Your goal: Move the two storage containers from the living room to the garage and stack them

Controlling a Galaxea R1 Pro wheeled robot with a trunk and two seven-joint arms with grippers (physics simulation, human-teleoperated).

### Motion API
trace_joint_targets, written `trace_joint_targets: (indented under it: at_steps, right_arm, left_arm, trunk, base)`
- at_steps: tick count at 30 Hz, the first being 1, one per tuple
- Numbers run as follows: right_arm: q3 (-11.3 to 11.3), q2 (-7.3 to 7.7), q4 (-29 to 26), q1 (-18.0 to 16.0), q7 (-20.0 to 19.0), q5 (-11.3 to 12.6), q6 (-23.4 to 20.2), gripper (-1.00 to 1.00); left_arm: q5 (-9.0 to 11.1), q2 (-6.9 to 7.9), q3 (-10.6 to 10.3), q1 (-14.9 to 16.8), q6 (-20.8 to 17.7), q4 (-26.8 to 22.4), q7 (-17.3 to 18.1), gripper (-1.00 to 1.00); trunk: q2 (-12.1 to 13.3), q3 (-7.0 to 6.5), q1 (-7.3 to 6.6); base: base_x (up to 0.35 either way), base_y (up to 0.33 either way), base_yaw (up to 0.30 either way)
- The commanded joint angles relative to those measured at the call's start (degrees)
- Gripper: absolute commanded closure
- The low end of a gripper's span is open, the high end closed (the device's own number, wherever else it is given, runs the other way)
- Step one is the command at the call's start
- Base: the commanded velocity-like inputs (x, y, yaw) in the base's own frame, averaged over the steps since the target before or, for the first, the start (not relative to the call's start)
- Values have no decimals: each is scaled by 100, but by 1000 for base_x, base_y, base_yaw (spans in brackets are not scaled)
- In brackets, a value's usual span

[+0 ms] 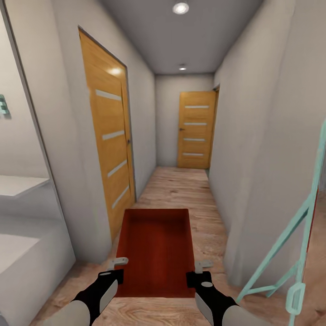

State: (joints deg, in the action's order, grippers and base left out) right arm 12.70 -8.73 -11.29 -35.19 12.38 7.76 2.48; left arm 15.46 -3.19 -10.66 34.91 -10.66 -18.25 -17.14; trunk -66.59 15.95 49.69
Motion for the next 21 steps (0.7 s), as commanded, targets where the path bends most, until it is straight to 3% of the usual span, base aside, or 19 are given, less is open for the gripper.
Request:
trace_joint_targets:
  at_steps: [1, 8, 21]
  right_arm:
    - [-136, 3, -5, -6, 28, 42, 22, 100]
    - [-132, -13, -5, -6, 33, 42, 18, 100]
    - [-131, -15, -5, -6, 31, 42, 15, 100]
  left_arm:
    - [-43, 301, 108, 3, -41, -21, -61, 100]
    - [-43, 299, 109, 1, -41, -19, -61, 100]
    - [-51, 302, 108, 2, -26, -20, -61, 100]
  trunk:
    - [-5, 7, 4]
    - [-5, 7, 4]
    - [-5, 7, 4]
  base:
    - [312, 174, 0]
    - [314, 141, -47]
    - [320, 65, -253]
